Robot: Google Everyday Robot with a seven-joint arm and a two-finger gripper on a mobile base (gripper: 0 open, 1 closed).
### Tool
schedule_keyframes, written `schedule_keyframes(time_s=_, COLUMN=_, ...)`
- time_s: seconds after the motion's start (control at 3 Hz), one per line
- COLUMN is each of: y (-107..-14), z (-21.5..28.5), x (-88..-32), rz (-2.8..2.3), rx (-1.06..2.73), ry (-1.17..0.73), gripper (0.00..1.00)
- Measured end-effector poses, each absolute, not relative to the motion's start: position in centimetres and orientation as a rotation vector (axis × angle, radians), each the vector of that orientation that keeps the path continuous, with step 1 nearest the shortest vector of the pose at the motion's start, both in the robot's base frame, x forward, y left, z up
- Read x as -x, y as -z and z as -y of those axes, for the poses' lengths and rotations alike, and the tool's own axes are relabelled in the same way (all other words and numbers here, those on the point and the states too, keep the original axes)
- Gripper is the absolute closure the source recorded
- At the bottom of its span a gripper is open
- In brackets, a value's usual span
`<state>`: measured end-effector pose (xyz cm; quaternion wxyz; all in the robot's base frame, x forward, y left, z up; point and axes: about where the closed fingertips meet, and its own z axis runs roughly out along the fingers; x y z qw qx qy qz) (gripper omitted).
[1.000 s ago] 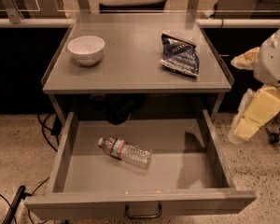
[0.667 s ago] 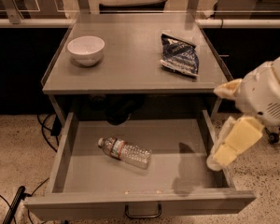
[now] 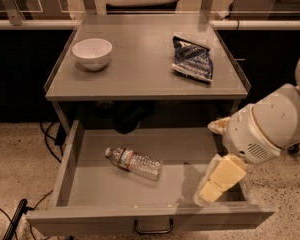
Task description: Pick water bottle from top drawer and place on counter
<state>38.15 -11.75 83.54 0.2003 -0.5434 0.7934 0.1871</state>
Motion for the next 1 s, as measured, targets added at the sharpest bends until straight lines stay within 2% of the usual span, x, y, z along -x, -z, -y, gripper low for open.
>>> schedule_keyframes(time_s=0.33, y=-80.9, z=7.1, x=-41.6, rz=-2.174, rx=1.515, ry=-0.478, gripper=0.00)
schedule_keyframes(time_s=1.0, y=-77.9, z=6.0, x=-43.3, rz=-2.193, rx=1.489, ry=-0.496, gripper=0.00)
